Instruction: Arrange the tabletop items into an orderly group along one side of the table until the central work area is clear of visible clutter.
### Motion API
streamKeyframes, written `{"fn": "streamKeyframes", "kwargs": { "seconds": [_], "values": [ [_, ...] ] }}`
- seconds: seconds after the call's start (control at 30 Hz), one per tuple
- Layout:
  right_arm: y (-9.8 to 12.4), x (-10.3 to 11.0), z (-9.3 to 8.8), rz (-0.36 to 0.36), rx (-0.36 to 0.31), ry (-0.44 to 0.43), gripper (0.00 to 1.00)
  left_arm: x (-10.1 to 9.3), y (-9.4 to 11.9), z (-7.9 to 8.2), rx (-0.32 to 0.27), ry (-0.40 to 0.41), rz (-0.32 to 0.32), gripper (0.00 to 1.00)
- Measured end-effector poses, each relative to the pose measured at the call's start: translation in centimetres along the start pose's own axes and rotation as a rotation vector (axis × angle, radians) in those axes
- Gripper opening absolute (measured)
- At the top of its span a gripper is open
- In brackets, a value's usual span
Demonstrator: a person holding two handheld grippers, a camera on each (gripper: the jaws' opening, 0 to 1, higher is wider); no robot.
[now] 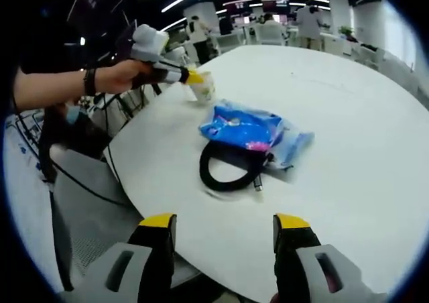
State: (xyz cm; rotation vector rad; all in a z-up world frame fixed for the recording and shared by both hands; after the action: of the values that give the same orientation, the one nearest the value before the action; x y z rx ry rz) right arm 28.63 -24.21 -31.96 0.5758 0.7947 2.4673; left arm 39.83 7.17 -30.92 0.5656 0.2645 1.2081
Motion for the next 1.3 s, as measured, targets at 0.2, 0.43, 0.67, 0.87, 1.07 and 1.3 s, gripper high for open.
{"fn": "streamKeyframes", "kwargs": {
  "seconds": [0.2, 0.43, 0.67, 0.87, 1.07, 1.3],
  "values": [
    [0.0, 0.1, -0.1, 0.002, 0.004, 0.002, 0.59, 0.3, -0.9, 0.8, -0.029, -0.025, 0.008, 0.00],
    [0.4, -0.3, -0.3, -0.013, 0.001, -0.007, 0.59, 0.3, -2.7, 0.9, -0.019, -0.068, -0.009, 0.00],
    [0.7, -0.7, -0.3, -0.027, 0.000, -0.017, 0.59, 0.5, -2.6, 1.4, -0.011, -0.076, -0.001, 0.00],
    [0.4, -0.6, -0.2, -0.021, 0.001, -0.013, 0.59, 0.4, -2.1, 1.1, 0.012, -0.074, 0.009, 0.02],
    [0.1, -0.4, 0.3, -0.008, -0.007, -0.001, 0.59, 0.4, -1.3, 1.1, 0.004, -0.042, 0.017, 0.09],
    [0.0, -0.3, 0.4, -0.006, -0.016, 0.007, 0.59, 0.6, 0.2, 0.6, -0.020, -0.016, 0.051, 0.10]
  ]
}}
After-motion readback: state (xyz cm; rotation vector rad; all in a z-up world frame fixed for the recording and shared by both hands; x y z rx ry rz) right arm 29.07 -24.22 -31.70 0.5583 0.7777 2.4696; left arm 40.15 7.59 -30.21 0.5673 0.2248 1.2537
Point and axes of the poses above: the point that each gripper's makers call its tool centre point, and the gripper's own axes: y roughly backward along the fingers, x roughly to its left, z roughly out of its top, the point moved 4 cm from there along y, roughly backward along the fingers, and after that the axes turned 10 degrees about -x, right-handed, at the moved point
